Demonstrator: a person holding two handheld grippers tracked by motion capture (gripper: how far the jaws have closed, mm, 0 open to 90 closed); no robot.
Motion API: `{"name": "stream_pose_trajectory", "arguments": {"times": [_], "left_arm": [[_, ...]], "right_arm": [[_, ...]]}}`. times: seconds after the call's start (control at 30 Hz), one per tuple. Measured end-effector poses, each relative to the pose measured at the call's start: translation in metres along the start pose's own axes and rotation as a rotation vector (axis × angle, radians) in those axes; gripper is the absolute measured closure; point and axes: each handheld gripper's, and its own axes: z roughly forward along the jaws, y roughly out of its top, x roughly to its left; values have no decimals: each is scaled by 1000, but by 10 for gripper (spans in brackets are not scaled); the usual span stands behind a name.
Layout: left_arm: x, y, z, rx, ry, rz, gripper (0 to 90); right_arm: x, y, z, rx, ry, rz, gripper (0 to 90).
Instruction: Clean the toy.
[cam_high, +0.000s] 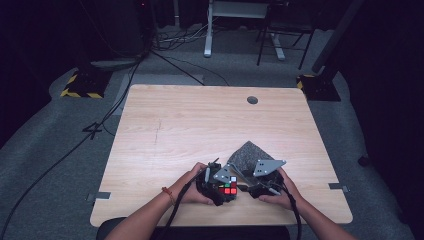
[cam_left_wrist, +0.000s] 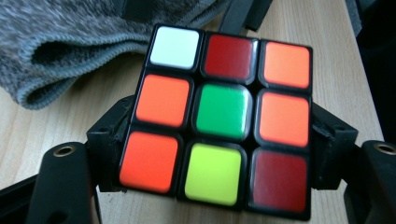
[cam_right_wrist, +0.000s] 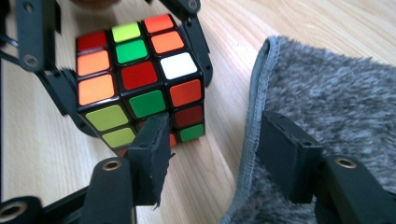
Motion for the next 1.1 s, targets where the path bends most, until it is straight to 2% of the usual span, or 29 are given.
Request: {"name": "stream_pose_trajectory", "arguments": {"times": [0.17, 0.5, 0.67, 0.73, 0.9, 1.1], "left_arm": [[-2, 1, 1, 11, -6, 25, 323], [-3, 5, -4, 3, 12, 48, 326], [-4, 6, -6, -3, 46, 64, 330], [-4, 7, -8, 1, 50, 66, 331], [-3, 9, -15, -57, 71, 69, 332], [-1, 10, -26, -116, 99, 62, 332]], "right_arm": [[4, 2, 2, 4, -5, -18, 441], [5, 7, -4, -53, 8, 1, 455], [8, 7, -2, -9, -4, -28, 455], [8, 6, -2, -2, 7, -30, 453], [3, 4, -1, 14, -7, -24, 442], [-1, -2, 1, 38, 4, -5, 437]]}}
